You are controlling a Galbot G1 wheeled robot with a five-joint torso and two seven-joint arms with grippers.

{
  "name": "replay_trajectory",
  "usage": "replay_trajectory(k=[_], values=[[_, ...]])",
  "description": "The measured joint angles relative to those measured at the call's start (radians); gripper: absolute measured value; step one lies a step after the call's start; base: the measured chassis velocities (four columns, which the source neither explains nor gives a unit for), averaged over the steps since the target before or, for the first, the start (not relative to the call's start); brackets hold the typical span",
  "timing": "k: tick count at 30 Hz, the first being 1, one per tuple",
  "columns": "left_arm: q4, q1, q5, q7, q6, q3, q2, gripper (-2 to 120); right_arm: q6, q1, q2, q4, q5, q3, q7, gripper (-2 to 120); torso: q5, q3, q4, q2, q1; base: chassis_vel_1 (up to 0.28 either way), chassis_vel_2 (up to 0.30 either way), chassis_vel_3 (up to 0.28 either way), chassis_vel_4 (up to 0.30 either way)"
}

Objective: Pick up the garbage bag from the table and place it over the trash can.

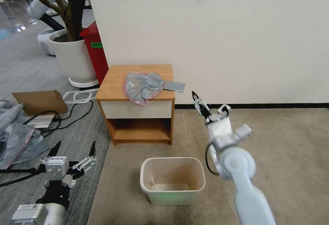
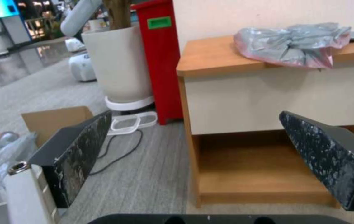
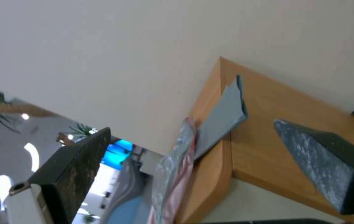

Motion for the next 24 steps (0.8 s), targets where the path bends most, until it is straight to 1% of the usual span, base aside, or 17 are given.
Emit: replay_trajectory(k=[1,2,5,6,7,9,12,21,23,24], values=[[0.000,0.001,0.000,0.000,0.001,0.000,0.000,100,-0.006,0.023,0.006,-0.030,0.024,0.004,0.001,100,0.0001,0.000,-0.0001,0.000,0.000,0.000,0.000,0.000,0.000],[0.000,0.001,0.000,0.000,0.001,0.000,0.000,100,-0.006,0.023,0.006,-0.030,0.024,0.004,0.001,100,0.0001,0.000,-0.0001,0.000,0.000,0.000,0.000,0.000,0.000],[0.001,0.002,0.006,0.004,0.001,-0.005,0.003,100,-0.033,0.095,0.030,-0.146,0.074,0.016,-0.005,100,0.0000,0.000,-0.0002,0.000,0.000,0.000,0.000,0.000,0.000],[0.001,0.002,0.009,0.006,0.001,-0.006,0.003,100,-0.040,0.118,0.038,-0.194,0.075,0.017,-0.018,100,0.0001,0.000,-0.0001,0.000,0.000,0.000,0.000,0.000,0.000],[0.001,0.002,0.009,0.006,0.001,-0.006,0.003,100,-0.040,0.118,0.038,-0.194,0.075,0.017,-0.018,100,0.0001,0.000,-0.0001,0.000,0.000,0.000,0.000,0.000,0.000],[0.001,0.002,0.012,0.009,0.001,-0.007,0.000,100,-0.044,0.150,0.051,-0.263,0.073,0.016,-0.036,100,0.0002,0.000,-0.0002,0.000,0.000,0.000,0.000,0.000,0.000],[0.001,0.002,0.021,0.013,-0.001,-0.003,-0.009,100,-0.045,0.185,0.067,-0.327,0.066,0.013,-0.052,100,0.0001,0.000,-0.0001,0.000,0.000,0.000,0.000,0.000,0.000],[0.001,0.003,0.038,0.025,-0.008,0.003,-0.027,100,-0.044,0.236,0.084,-0.390,0.041,0.016,-0.089,100,0.0001,0.000,-0.0002,0.000,0.000,0.000,0.000,0.000,0.000],[0.002,0.004,0.041,0.025,-0.012,0.002,-0.029,100,-0.043,0.247,0.086,-0.402,0.030,0.012,-0.102,99,0.0001,0.000,-0.0003,0.000,0.000,0.000,0.000,0.000,0.000],[0.002,0.006,0.043,0.025,-0.017,0.001,-0.030,100,-0.042,0.259,0.089,-0.413,0.024,0.010,-0.110,96,0.0002,0.000,-0.0002,0.000,0.000,0.000,0.000,0.000,0.000]])
